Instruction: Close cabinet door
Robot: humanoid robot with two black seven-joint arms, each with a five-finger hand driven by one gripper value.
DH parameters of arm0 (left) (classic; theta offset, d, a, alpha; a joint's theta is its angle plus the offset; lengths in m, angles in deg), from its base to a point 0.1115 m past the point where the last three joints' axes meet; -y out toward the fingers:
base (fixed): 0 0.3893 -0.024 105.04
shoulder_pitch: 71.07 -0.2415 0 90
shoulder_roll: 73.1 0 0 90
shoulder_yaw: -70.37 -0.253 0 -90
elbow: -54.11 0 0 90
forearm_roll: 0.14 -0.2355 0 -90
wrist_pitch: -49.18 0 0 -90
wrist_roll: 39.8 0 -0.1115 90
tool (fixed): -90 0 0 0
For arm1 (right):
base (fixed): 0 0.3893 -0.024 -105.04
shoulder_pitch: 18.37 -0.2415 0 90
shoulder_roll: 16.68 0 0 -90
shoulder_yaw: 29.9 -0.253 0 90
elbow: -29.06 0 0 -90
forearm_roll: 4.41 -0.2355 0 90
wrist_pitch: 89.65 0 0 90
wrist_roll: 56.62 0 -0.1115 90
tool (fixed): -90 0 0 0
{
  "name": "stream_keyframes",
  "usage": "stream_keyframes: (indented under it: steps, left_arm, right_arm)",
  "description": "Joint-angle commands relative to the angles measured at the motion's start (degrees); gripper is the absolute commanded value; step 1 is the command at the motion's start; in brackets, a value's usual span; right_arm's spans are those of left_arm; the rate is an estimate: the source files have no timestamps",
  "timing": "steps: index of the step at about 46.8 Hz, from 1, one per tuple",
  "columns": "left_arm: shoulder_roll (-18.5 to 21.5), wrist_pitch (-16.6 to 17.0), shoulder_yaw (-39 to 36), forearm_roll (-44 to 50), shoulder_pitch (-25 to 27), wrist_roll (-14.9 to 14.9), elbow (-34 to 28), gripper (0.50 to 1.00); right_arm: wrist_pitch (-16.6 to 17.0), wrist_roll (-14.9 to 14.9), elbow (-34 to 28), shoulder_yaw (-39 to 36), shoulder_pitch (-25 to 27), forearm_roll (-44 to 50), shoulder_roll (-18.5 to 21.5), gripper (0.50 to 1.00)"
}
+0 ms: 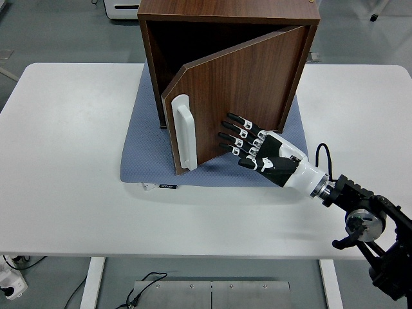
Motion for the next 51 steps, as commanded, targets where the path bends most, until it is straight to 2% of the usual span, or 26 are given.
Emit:
stream_keyframes:
  steps: [1, 31, 51]
  left_arm:
    - [0.00, -0.05, 0.00, 0.01, 0.00, 0.00, 0.00, 1.000]
    - [0.00, 0.04, 0.00, 0.01, 0.00, 0.00, 0.00, 1.000]
    - [0.00, 0.04, 0.00, 0.01, 0.00, 0.00, 0.00, 1.000]
  right_arm:
    - [0.00, 0.00, -0.23, 0.61, -0.58, 0.00, 0.00, 1.000]
    - [0.00, 0.00, -4.19, 3.96, -6.64, -2.46, 2.19, 1.000]
    - [0.00, 0.52, -5.51, 4.31, -8.93, -3.16, 4.04, 1.000]
